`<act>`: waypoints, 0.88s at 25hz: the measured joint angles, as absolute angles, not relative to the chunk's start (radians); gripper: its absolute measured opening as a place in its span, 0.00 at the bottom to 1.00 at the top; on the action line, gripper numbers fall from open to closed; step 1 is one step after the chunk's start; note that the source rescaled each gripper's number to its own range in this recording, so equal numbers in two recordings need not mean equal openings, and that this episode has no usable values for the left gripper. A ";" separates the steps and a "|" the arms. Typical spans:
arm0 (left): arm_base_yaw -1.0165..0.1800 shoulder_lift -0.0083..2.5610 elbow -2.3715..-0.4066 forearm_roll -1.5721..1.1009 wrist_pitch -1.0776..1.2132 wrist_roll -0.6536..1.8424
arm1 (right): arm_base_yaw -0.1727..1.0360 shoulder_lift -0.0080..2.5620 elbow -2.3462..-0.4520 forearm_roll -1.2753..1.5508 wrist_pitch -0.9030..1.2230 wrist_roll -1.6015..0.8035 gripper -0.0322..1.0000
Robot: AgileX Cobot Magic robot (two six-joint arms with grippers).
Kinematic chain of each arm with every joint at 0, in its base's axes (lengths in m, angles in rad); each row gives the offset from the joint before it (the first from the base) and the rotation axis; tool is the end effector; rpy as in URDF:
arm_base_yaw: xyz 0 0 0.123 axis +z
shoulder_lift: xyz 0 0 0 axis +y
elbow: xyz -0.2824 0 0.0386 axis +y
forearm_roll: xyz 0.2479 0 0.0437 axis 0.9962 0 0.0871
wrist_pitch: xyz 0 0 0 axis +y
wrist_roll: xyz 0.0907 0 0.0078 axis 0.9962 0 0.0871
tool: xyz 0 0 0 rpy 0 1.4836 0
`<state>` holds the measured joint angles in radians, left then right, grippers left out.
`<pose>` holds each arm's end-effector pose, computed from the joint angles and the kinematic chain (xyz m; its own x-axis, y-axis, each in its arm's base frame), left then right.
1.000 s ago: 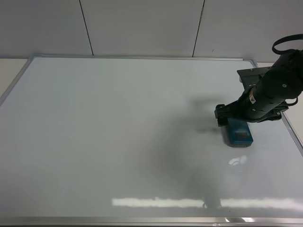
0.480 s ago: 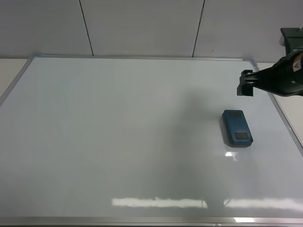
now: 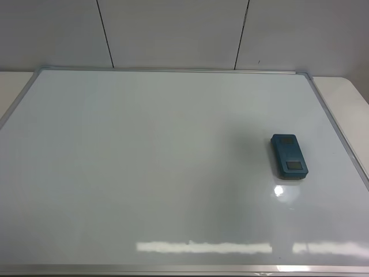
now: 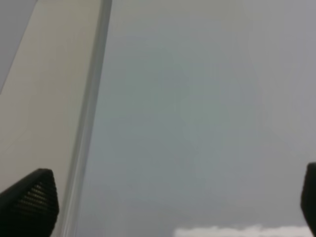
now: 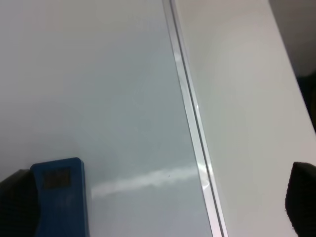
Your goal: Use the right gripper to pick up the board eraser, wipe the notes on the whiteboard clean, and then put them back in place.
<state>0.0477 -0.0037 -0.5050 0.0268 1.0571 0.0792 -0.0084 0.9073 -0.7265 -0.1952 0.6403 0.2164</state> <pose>-0.0060 0.0018 0.2789 -0.4488 0.0709 -0.8908 -0.0273 0.9953 0.0929 0.1757 -0.0120 0.3076 -0.6561 0.0642 -0.7519 0.1341 0.9904 -0.0324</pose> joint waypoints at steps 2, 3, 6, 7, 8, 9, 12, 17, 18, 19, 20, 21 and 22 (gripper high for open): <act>0.048 -0.004 -0.505 0.027 1.057 0.079 | -0.013 0.816 -0.727 -0.194 0.673 0.210 1.00; 0.048 -0.004 -0.505 0.027 1.057 0.079 | -0.013 0.771 -0.727 -0.194 0.688 0.207 1.00; 0.048 -0.004 -0.505 0.027 1.057 0.079 | -0.013 0.645 -0.727 -0.187 0.731 0.207 1.00; 0.048 -0.004 -0.505 0.027 1.057 0.079 | -0.013 0.602 -0.727 -0.183 0.743 0.207 1.00; 0.048 -0.004 -0.505 0.027 1.057 0.079 | -0.013 0.560 -0.727 -0.178 0.761 0.207 1.00; 0.048 -0.004 -0.505 0.027 1.057 0.079 | -0.013 0.526 -0.727 -0.173 0.772 0.206 1.00; 0.048 -0.004 -0.505 0.027 1.057 0.079 | -0.013 0.417 -0.727 -0.169 0.810 0.181 1.00; 0.048 -0.004 -0.505 0.027 1.057 0.079 | -0.013 0.274 -0.717 -0.150 0.872 0.168 1.00; 0.048 -0.004 -0.505 0.027 1.057 0.079 | -0.013 0.247 -0.708 -0.139 0.877 0.164 1.00; 0.048 -0.004 -0.505 0.027 1.057 0.079 | -0.013 0.207 -0.691 -0.120 0.883 0.160 1.00; 0.048 -0.004 -0.505 0.027 1.057 0.079 | -0.013 0.176 -0.675 -0.110 0.888 0.157 1.00; 0.048 -0.004 -0.505 0.027 1.057 0.079 | -0.013 0.138 -0.654 -0.099 0.895 0.154 1.00; 0.048 -0.004 -0.505 0.027 1.057 0.079 | -0.013 0.105 -0.636 -0.094 0.900 0.146 1.00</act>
